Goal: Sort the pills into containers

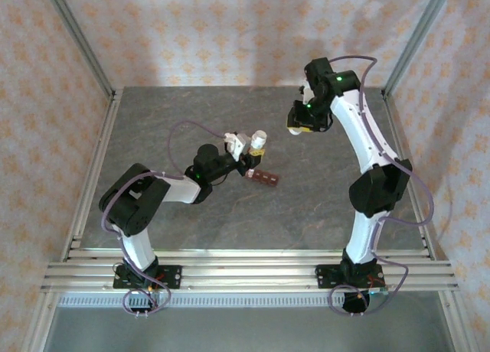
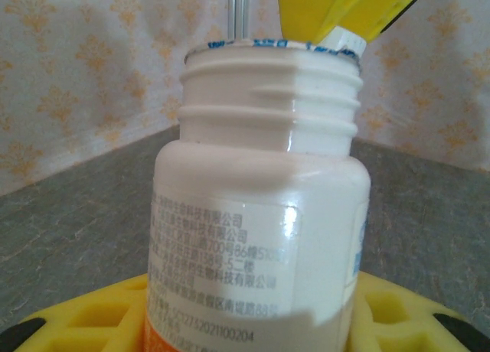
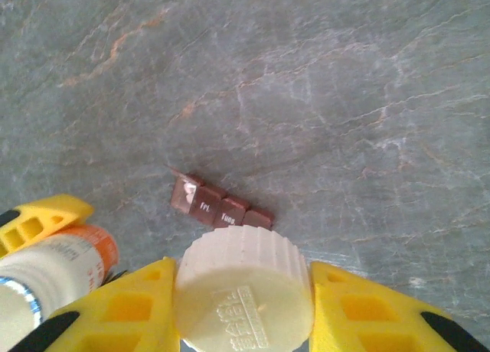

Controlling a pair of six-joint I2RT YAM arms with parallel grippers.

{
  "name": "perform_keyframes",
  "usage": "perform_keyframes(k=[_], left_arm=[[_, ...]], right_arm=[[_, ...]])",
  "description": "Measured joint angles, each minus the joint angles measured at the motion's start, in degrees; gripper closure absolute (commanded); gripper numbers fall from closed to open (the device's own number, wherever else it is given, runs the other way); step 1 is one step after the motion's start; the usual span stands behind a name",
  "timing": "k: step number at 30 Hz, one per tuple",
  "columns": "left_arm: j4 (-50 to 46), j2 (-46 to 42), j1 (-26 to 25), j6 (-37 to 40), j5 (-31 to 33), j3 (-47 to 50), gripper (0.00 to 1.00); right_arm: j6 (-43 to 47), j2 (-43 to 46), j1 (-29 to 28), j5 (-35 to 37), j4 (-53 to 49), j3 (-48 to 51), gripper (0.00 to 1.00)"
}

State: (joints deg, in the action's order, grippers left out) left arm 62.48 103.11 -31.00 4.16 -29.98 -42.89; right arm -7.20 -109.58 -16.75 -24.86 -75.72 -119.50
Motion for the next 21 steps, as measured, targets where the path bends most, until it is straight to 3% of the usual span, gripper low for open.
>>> perform_keyframes(k=[21], left_arm=[[0.4, 3.2, -1.5, 5.8, -1.1, 0.0, 1.00]], right_arm=[[6.3, -2.9, -3.8, -13.4, -6.0, -3.9, 0.69]])
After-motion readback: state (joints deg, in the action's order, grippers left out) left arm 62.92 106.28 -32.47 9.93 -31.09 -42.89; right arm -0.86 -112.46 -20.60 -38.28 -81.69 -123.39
